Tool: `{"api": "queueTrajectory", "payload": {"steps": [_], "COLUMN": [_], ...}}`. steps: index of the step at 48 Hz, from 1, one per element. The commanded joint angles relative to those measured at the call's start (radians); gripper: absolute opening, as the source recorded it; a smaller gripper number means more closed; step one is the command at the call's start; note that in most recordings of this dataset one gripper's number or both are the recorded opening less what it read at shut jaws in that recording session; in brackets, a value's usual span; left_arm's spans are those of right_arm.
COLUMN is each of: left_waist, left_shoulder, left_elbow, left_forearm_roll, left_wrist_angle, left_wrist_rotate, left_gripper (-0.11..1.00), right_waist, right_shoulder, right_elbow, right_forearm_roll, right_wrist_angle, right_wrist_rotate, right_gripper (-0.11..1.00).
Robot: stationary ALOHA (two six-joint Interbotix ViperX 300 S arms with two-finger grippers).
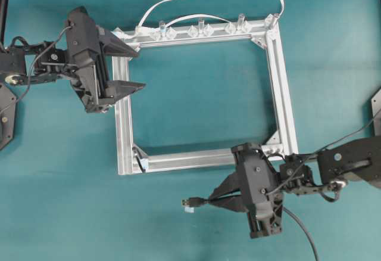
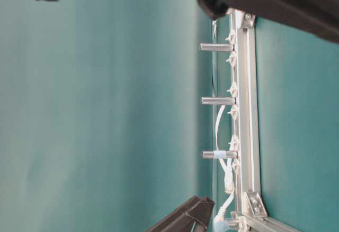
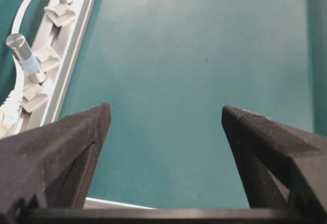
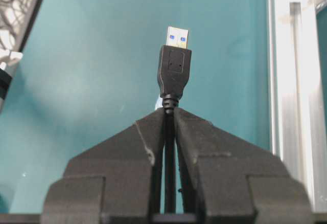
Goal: Insert the wire through the string loop located on the left side.
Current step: 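Lift the USB plug with the right gripper toward the zip-tie loop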
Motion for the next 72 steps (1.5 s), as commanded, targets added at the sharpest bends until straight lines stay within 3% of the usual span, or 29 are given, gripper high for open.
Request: {"api": "queueTrajectory", "payload": {"steps": [1, 30, 40, 72], "left_waist": [-0.006, -0.011, -0.014, -0.043], "left_shoulder": [-0.014, -0.012, -0.014, -0.014], "left_elbow": [-0.014, -0.006, -0.006, 0.015], "left_forearm_roll": [0.003, 0.003, 0.005, 0.003], "left_wrist_angle": [-0.005, -0.005, -0.005, -0.005], "left_wrist_rotate": [0.002, 0.002, 0.002, -0.003], "left_gripper": [0.89, 0.89, 0.89, 0.89], "right_waist": [-0.008, -0.081, -0.114, -0.184], "right_shoulder": [-0.032, -0.003, 0.015, 0.025], "right_elbow": [-0.015, -0.034, -0.049, -0.061], "right_forearm_roll": [-0.002, -0.005, -0.052, -0.110], "right_wrist_angle": [0.003, 0.058, 0.077, 0.110], "right_wrist_rotate": [-0.003, -0.005, -0.005, -0.006], "right_gripper": [0.10, 0.10, 0.10, 0.10]}}
